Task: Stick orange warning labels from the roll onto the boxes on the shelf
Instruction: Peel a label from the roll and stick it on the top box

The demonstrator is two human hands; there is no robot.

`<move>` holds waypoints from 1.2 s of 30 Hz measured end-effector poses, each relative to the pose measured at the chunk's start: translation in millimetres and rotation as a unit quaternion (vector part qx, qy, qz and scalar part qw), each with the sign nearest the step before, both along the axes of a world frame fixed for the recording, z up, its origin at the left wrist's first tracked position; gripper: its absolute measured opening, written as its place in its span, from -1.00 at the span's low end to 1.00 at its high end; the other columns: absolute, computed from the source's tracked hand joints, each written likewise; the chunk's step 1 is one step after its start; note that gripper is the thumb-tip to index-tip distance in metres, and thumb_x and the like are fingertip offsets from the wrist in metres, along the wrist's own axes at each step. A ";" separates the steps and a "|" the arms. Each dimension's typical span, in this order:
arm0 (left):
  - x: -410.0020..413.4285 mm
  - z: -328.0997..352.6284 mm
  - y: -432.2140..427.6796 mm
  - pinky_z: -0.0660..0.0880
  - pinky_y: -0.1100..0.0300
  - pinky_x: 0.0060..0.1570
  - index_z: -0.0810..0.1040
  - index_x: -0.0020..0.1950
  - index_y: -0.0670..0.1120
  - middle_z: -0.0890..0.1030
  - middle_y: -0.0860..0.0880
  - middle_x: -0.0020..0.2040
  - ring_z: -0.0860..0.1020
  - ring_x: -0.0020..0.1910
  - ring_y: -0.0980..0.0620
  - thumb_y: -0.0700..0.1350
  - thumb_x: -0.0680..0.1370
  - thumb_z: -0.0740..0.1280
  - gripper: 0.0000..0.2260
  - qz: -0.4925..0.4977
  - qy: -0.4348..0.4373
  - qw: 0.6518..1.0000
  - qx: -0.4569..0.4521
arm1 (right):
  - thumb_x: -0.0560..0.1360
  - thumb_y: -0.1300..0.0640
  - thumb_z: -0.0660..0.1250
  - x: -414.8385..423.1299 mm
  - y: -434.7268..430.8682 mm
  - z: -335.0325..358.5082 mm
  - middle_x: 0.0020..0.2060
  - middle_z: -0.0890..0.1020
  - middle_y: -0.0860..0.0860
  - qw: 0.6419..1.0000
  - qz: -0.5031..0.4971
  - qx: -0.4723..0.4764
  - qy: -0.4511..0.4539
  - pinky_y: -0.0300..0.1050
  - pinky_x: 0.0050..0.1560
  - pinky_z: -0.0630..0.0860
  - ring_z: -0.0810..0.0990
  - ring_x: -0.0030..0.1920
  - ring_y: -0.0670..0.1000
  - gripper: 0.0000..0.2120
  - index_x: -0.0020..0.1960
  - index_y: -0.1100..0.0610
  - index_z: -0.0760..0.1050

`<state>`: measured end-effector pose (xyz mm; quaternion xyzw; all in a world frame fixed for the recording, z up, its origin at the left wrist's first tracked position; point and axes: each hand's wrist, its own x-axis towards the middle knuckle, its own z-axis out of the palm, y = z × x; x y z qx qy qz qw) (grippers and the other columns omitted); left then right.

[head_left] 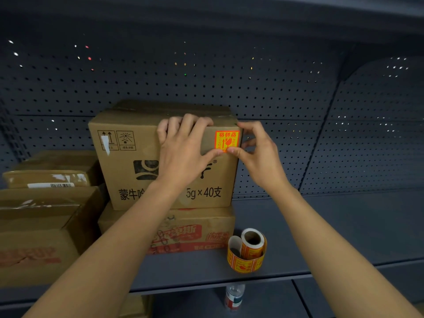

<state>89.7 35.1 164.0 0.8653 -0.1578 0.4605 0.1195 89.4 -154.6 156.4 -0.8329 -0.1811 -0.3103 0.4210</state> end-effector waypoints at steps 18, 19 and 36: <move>-71.7 -31.5 33.7 -0.23 -0.22 0.52 -0.23 0.62 0.08 -0.44 -0.04 0.58 -0.38 0.57 -0.17 0.15 0.58 0.31 -0.16 0.048 0.166 0.950 -0.261 | 0.63 -0.16 0.19 -4.1 34.0 -6.4 0.47 0.41 -0.13 0.950 0.121 0.239 0.159 -0.12 0.52 0.20 0.34 0.45 -0.17 -0.42 0.60 -0.11 0.12; -71.1 -33.3 33.5 -0.26 -0.20 0.51 -0.32 0.60 0.12 -0.50 0.00 0.55 -0.42 0.55 -0.14 0.19 0.58 0.29 -0.13 0.031 0.197 0.936 -0.291 | 0.62 -0.16 0.22 -3.4 38.0 -7.8 0.42 0.48 -0.15 0.956 0.110 0.229 0.150 -0.03 0.52 0.27 0.41 0.42 -0.16 -0.43 0.58 -0.11 0.17; -75.3 -38.9 53.3 -0.29 -0.17 0.47 -0.45 0.52 0.22 -0.62 0.16 0.45 -0.56 0.47 0.02 0.38 0.45 0.14 -0.10 -0.122 0.269 0.894 -0.336 | 0.63 0.01 0.28 -59.0 65.7 -25.1 -0.06 0.45 -0.71 0.977 0.023 0.195 0.084 -0.58 0.15 0.32 0.42 0.11 -0.58 -0.38 0.60 -0.07 0.08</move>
